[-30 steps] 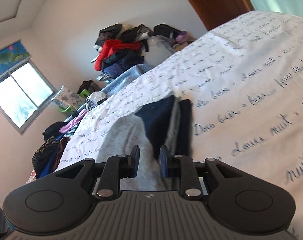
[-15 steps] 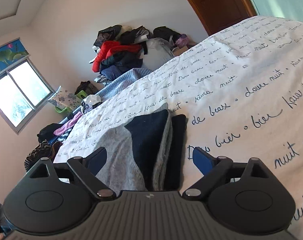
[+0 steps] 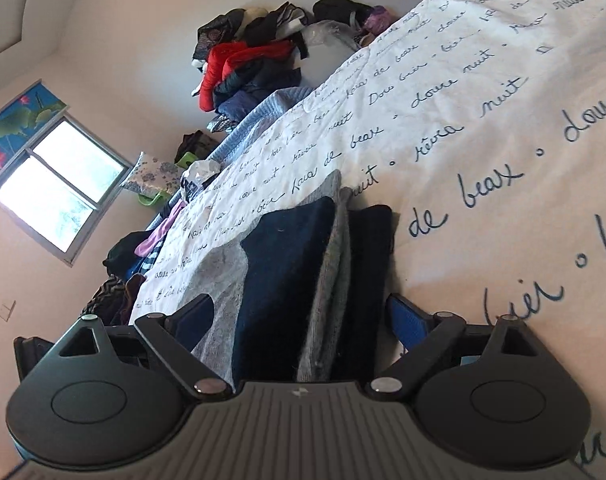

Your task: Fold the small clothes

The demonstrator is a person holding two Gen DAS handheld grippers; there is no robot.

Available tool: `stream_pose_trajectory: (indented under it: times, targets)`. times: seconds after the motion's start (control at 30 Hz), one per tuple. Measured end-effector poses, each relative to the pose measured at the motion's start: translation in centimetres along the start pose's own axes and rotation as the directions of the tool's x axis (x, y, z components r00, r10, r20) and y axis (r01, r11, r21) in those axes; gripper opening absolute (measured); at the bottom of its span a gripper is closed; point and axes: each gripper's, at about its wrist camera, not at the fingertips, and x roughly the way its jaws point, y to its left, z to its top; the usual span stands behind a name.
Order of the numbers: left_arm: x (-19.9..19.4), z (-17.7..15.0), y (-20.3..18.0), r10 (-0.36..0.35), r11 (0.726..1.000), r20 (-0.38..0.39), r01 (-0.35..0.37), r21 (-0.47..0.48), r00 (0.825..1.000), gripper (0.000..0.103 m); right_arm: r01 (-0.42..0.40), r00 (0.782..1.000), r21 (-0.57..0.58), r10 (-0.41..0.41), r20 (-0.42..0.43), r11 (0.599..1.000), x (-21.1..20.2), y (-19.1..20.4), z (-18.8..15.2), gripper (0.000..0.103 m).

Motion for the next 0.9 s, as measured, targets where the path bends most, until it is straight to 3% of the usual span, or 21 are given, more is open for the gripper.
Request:
stream_pose_trajectory:
  times: [0.17, 0.2, 0.27, 0.33, 0.43, 0.57, 0.7, 0.9]
  targets:
    - [1.8, 1.0, 0.2, -0.106, 0.994, 0.011, 0.106, -0.026, 0.994, 0.091, -0.052, 0.998, -0.017, 0.052, -0.032, 0.998, 1.8, -0.2, 1.2, 0.093]
    - [2.2, 1.0, 0.0, -0.114, 0.993, 0.006, 0.114, -0.017, 0.993, 0.085, -0.059, 0.998, -0.013, 0.059, -0.038, 0.998, 2.1, -0.3, 1.4, 0.089]
    - [2.9, 0.8, -0.6, -0.102, 0.995, -0.013, 0.102, 0.010, 0.995, 0.073, -0.061, 0.997, -0.016, 0.060, -0.058, 0.998, 2.7, -0.3, 1.9, 0.076]
    - [3.5, 0.5, -1.0, -0.072, 0.997, -0.027, 0.073, 0.031, 0.997, 0.053, -0.054, 0.996, -0.017, 0.053, -0.078, 0.998, 3.1, -0.4, 2.0, 0.050]
    - [3.6, 0.1, -1.1, -0.034, 0.999, -0.007, 0.034, 0.040, 0.999, 0.034, -0.049, 0.996, 0.016, 0.050, -0.073, 0.999, 3.3, -0.8, 1.7, 0.029]
    - [2.7, 0.0, -2.0, -0.001, 0.996, 0.033, -0.002, 0.089, 0.999, 0.024, -0.060, 0.998, 0.028, 0.061, -0.035, 0.998, 2.7, -0.8, 1.3, 0.023]
    - [1.5, -0.4, -4.5, 0.027, 0.979, 0.087, -0.044, 0.201, 0.996, 0.023, -0.035, 0.999, -0.075, 0.035, -0.007, 0.997, 2.0, 1.2, 1.5, 0.022]
    - [0.3, -0.2, -6.9, 0.043, 0.954, 0.167, -0.089, 0.285, 0.985, 0.022, -0.043, 0.997, -0.210, 0.054, 0.047, 0.977, 0.5, 4.2, 2.2, 0.021]
